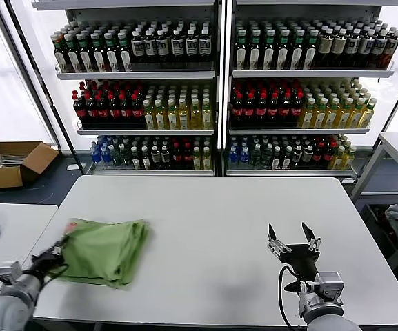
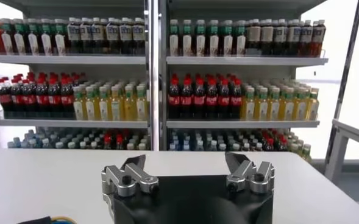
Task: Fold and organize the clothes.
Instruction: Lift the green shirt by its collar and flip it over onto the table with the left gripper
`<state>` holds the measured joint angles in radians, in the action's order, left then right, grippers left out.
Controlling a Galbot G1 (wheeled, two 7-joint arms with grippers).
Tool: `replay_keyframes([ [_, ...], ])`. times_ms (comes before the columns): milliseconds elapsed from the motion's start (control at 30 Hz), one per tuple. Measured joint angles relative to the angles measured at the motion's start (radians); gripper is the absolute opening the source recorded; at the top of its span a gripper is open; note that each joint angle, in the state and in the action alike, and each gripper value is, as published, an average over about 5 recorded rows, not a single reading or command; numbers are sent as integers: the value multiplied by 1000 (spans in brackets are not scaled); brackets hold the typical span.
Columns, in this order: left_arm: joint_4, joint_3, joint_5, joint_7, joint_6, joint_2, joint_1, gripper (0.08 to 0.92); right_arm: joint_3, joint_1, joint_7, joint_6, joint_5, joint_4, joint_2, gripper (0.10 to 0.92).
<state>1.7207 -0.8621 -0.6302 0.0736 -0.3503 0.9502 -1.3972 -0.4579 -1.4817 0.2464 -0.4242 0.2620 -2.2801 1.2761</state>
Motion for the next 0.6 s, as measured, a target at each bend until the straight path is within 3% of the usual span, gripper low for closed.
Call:
replay_keyframes([
  [167, -47, -79, 40, 4, 26, -100, 2, 97, 9, 4, 2, 0, -1, 2, 5, 823],
  [300, -50, -109, 72, 9, 38, -138, -4, 97, 8, -1, 3, 1, -2, 1, 6, 823],
  [600, 70, -80, 114, -9, 37, -95, -49, 97, -9, -22, 7, 4, -9, -10, 16, 823],
])
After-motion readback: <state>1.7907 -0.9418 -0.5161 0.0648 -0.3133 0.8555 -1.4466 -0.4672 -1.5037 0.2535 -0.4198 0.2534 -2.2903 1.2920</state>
